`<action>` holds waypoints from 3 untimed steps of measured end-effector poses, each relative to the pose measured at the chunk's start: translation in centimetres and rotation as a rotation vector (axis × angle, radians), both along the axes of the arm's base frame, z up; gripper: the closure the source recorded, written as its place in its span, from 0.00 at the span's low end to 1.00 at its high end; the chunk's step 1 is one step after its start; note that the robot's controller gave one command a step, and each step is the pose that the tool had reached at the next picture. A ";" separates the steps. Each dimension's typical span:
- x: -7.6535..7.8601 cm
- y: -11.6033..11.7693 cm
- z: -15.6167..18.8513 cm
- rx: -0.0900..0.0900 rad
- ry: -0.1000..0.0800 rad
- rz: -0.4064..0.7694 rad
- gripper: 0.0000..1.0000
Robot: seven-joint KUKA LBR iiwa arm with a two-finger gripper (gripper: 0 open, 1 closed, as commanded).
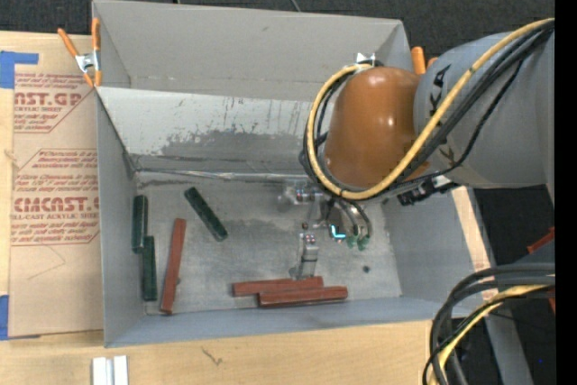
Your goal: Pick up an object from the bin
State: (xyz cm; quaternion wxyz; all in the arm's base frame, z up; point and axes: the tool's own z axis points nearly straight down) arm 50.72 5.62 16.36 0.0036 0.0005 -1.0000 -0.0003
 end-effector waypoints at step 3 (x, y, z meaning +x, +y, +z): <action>-1.8 -0.5 -4.1 0.001 -0.007 0.122 0.00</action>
Offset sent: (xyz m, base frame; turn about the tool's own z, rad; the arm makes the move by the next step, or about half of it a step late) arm -0.0271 0.0050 -0.0509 -0.2499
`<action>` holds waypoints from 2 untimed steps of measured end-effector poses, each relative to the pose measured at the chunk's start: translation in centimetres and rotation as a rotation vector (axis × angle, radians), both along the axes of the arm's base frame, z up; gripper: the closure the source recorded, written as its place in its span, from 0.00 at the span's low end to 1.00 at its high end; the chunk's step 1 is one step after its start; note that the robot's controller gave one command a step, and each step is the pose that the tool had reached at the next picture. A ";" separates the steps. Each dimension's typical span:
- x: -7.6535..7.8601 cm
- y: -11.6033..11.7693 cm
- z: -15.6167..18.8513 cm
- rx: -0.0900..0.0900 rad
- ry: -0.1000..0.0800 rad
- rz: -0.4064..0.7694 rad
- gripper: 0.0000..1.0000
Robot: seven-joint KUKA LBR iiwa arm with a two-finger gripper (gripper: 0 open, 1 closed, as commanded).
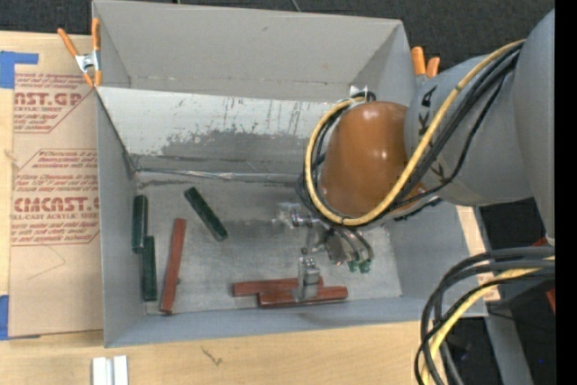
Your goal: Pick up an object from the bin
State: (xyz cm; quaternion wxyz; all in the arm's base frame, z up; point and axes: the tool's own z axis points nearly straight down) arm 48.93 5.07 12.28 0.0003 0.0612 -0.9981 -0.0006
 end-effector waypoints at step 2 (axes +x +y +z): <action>-0.8 -3.5 -5.2 0.002 -0.001 0.033 1.00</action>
Offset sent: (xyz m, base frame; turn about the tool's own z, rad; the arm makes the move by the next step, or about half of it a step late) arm -0.0085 -0.0372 -0.0528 -0.0329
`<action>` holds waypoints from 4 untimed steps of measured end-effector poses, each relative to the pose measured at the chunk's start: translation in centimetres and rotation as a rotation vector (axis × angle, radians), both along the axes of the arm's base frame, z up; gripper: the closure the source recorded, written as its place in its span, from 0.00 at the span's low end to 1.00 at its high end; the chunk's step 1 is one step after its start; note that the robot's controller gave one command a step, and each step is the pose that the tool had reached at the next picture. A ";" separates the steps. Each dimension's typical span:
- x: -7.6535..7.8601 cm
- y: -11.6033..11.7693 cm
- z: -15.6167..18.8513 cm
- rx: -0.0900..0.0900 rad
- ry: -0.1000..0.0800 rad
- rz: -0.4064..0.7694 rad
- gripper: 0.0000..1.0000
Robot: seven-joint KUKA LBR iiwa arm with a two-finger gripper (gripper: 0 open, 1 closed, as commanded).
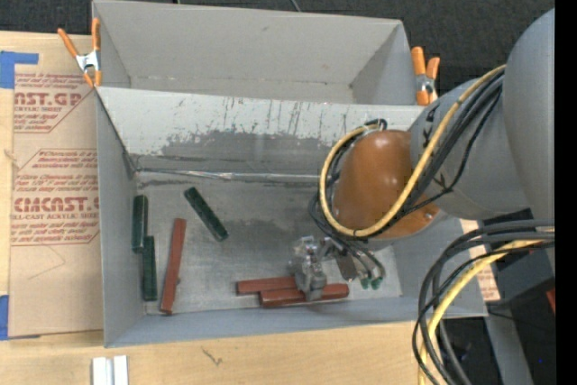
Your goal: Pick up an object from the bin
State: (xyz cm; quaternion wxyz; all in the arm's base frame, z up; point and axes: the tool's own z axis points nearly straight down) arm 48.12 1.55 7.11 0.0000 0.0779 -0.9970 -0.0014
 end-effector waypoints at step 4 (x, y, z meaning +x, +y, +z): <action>0.0 -0.1 -0.1 -0.001 -0.003 -0.001 1.00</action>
Offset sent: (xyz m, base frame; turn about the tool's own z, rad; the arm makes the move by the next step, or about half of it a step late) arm 0.0000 0.0000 0.0000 0.0000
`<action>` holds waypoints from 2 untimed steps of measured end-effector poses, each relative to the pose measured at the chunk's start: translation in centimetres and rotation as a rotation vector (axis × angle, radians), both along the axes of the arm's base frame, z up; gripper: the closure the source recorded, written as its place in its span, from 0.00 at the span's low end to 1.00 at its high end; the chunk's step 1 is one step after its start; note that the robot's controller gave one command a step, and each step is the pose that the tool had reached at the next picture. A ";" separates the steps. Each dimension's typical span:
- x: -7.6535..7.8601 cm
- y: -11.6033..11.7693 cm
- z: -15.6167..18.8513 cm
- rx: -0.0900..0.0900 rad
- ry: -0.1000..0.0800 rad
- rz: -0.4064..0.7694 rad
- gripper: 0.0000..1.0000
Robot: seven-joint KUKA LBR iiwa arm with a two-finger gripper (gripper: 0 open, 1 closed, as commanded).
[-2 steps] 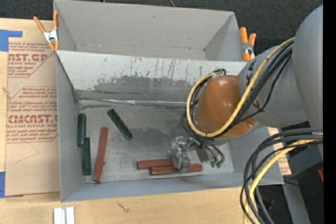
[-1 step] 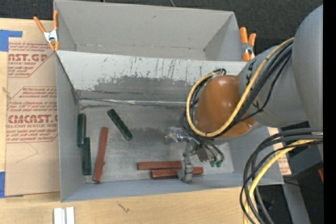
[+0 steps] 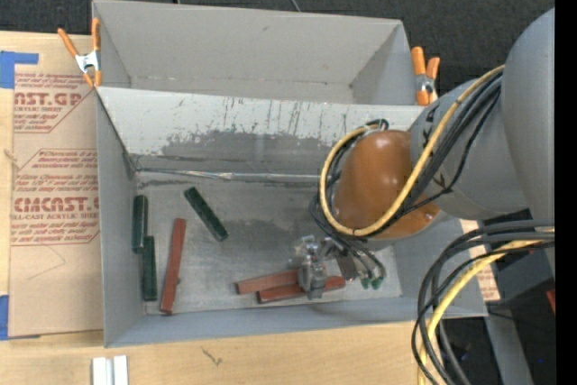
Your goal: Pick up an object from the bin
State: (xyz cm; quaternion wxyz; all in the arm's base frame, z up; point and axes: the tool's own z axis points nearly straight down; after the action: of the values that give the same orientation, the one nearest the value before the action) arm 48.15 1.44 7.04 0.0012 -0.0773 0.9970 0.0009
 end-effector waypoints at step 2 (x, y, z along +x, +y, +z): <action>1.8 -0.1 5.2 -0.002 0.009 -0.012 1.00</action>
Offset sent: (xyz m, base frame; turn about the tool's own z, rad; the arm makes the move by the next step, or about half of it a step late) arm 0.0352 -0.0025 0.0958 0.0229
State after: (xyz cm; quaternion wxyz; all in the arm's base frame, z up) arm 49.98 1.33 12.28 -0.0032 -0.0711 0.9975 0.0002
